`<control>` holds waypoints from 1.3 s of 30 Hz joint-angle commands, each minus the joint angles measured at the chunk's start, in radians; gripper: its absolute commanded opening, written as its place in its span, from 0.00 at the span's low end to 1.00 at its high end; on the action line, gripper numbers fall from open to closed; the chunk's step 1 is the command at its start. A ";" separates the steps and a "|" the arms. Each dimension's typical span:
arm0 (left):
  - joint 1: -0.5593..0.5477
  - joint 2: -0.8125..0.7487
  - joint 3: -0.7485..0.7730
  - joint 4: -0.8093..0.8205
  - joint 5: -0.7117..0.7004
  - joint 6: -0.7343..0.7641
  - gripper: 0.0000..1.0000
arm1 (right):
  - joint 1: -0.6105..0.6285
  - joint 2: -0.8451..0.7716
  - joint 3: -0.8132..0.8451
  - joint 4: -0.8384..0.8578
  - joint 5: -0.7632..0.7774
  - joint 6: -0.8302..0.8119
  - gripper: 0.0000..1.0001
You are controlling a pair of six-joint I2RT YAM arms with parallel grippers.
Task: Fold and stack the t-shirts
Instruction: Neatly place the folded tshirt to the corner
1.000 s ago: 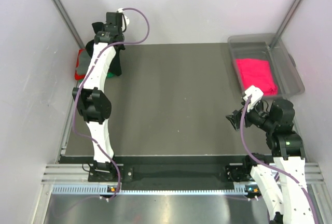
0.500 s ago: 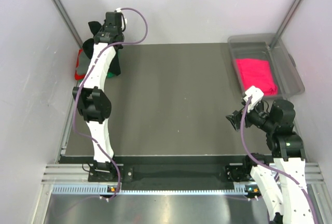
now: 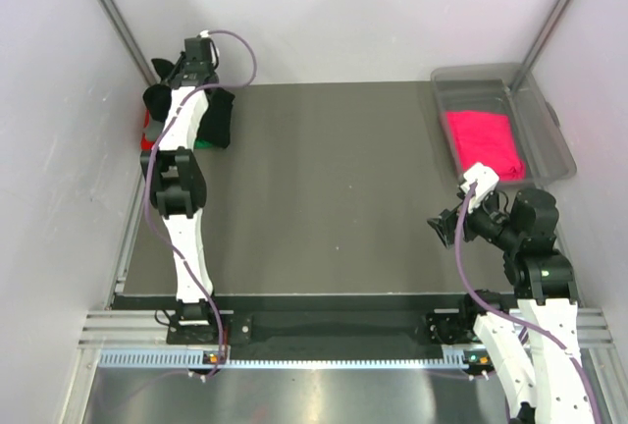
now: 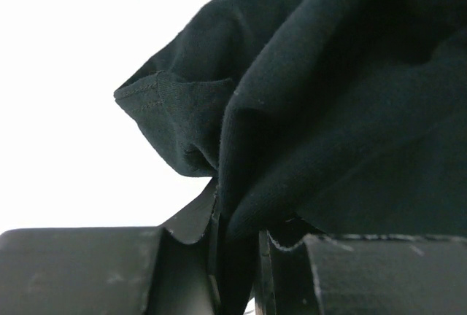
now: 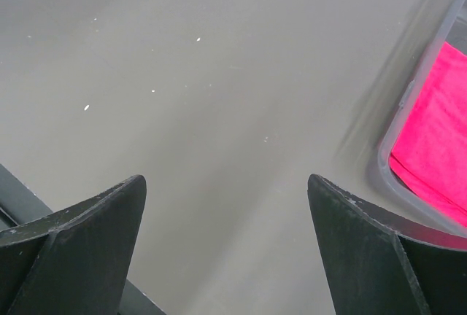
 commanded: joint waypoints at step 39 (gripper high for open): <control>-0.095 -0.202 -0.200 0.413 -0.119 -0.027 0.99 | -0.070 -0.037 -0.007 0.033 -0.035 -0.018 1.00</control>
